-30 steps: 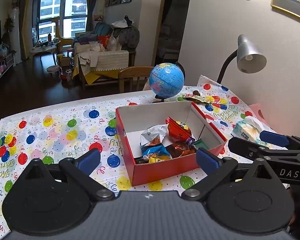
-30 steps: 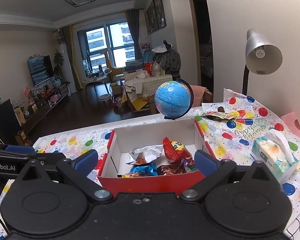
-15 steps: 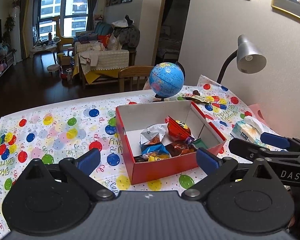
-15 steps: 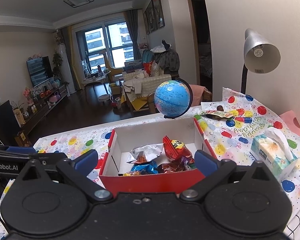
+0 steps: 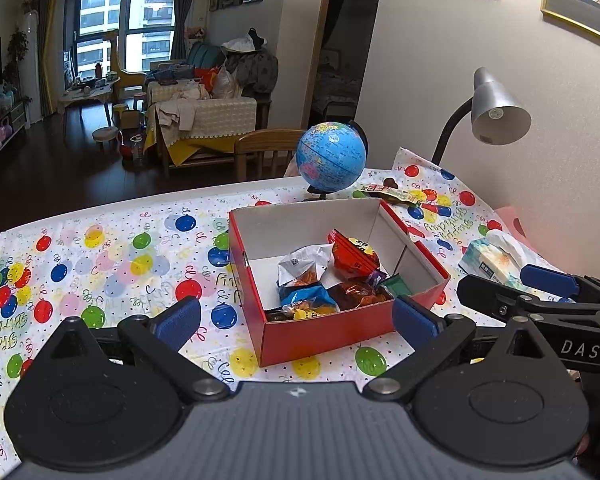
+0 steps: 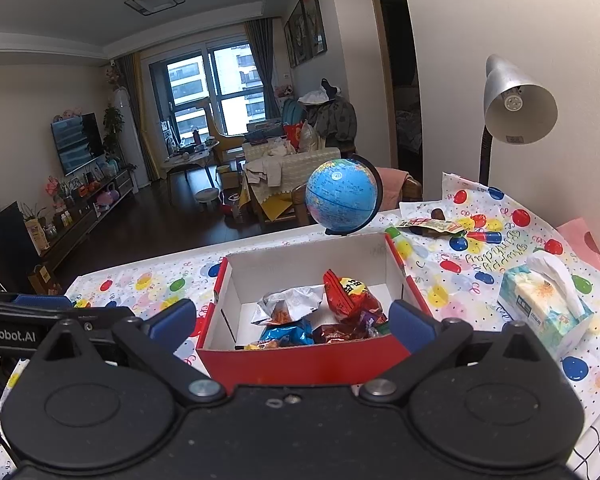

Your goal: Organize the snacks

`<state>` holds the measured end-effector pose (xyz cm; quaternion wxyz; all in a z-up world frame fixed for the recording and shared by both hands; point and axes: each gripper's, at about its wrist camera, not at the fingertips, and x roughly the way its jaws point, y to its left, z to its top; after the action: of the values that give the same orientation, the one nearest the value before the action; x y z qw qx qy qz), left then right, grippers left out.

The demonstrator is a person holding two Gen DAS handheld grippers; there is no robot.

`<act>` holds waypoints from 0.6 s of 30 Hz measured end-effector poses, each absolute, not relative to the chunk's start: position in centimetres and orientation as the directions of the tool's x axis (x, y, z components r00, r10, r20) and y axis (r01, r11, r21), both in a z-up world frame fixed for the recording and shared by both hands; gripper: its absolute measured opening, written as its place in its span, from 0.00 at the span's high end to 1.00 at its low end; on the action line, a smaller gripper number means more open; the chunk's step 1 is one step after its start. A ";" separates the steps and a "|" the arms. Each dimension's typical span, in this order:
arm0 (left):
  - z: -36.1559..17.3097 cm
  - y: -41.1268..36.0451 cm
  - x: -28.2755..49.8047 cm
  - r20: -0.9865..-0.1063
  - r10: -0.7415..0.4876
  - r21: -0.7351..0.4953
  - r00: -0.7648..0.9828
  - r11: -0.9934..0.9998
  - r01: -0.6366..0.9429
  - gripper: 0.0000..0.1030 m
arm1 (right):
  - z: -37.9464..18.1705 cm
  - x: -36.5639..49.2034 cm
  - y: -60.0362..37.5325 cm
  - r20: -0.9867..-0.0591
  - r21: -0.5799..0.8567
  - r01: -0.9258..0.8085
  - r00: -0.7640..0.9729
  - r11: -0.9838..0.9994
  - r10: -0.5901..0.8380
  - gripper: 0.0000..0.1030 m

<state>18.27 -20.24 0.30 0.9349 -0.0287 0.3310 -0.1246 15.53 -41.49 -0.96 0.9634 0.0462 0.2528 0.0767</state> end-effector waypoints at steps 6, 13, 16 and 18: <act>0.3 -20.2 18.2 -0.608 -0.255 -0.137 0.752 0.966 0.218 0.00 | -1.0 15.6 -41.5 -0.481 0.130 -0.124 0.860 0.984 0.172 0.00; 0.2 -20.2 18.1 -0.607 -0.262 -0.141 0.750 0.965 0.222 0.00 | -1.0 15.6 -41.6 -0.482 0.128 -0.124 0.860 0.984 0.171 0.00; 0.2 -20.2 18.0 -0.607 -0.263 -0.140 0.750 0.964 0.224 0.00 | -1.0 15.6 -41.6 -0.483 0.129 -0.122 0.859 0.984 0.170 0.00; 0.2 -20.1 18.1 -0.607 -0.265 -0.142 0.749 0.964 0.226 0.00 | -1.0 15.5 -41.6 -0.482 0.128 -0.121 0.860 0.984 0.168 0.00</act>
<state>18.06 -20.13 0.15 0.9347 -0.0296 0.3290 -0.1312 15.50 -41.59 -0.99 0.9632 0.0467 0.2538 0.0751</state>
